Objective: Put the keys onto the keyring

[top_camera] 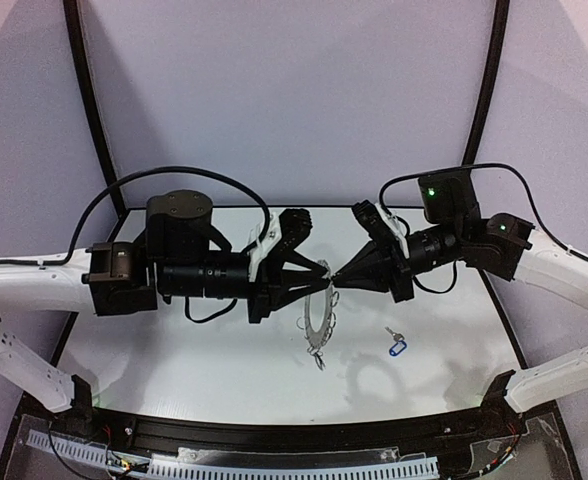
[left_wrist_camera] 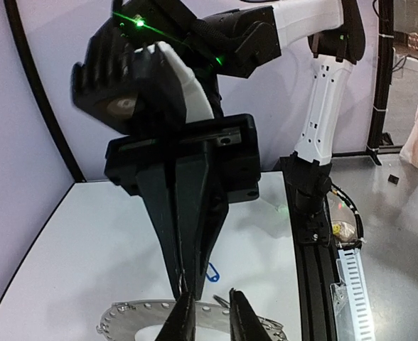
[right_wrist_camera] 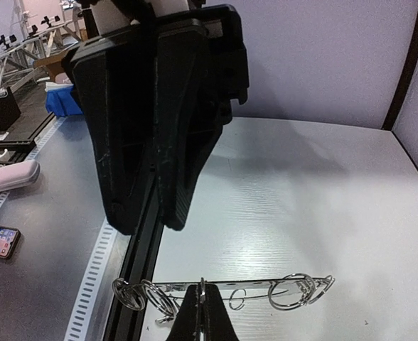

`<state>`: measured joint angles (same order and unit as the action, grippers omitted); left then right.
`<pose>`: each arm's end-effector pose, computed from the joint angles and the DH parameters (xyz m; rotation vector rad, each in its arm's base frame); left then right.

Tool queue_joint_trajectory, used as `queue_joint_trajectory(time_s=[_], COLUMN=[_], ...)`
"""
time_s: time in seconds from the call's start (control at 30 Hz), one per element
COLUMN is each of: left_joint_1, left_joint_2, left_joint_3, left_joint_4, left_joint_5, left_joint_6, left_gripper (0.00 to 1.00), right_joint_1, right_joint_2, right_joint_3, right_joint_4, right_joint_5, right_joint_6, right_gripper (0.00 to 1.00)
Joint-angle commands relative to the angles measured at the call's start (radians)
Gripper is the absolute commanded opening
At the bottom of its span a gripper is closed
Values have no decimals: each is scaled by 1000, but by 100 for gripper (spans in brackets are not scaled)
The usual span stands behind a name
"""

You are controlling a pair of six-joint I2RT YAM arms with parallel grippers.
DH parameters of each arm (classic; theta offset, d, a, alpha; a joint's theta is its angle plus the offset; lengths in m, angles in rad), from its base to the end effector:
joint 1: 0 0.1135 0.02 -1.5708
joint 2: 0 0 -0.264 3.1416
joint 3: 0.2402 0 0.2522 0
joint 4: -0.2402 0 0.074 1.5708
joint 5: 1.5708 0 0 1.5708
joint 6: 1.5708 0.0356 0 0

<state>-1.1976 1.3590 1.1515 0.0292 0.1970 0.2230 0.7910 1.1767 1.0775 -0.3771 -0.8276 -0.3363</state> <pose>0.1115 -0.3040 0.3605 1.3035 1.2845 -0.8731 0.1610 0.2001 0.3477 -1.5135 1.3978 1.1249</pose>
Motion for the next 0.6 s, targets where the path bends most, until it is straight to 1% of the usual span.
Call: queue_joint_trajectory(time_s=[0.0, 0.13, 0.4, 0.57], left_joint_1=[4, 4, 4, 4], left_joint_2=[37, 67, 80, 97], left_joint_3=[78, 138, 171, 190], left_joint_4=[-132, -231, -334, -349], left_joint_5=[46, 29, -13, -20], left_joint_6=[20, 19, 20, 25], left_gripper=[17, 14, 13, 14], right_joint_1=[33, 45, 53, 67], right_joint_2=[19, 9, -7, 12], right_joint_3=[40, 39, 39, 57], right_joint_4=[-30, -42, -56, -92], right_joint_5=[13, 30, 34, 36], right_joint_6=[-38, -65, -89, -110], right_gripper=[0, 0, 0, 0])
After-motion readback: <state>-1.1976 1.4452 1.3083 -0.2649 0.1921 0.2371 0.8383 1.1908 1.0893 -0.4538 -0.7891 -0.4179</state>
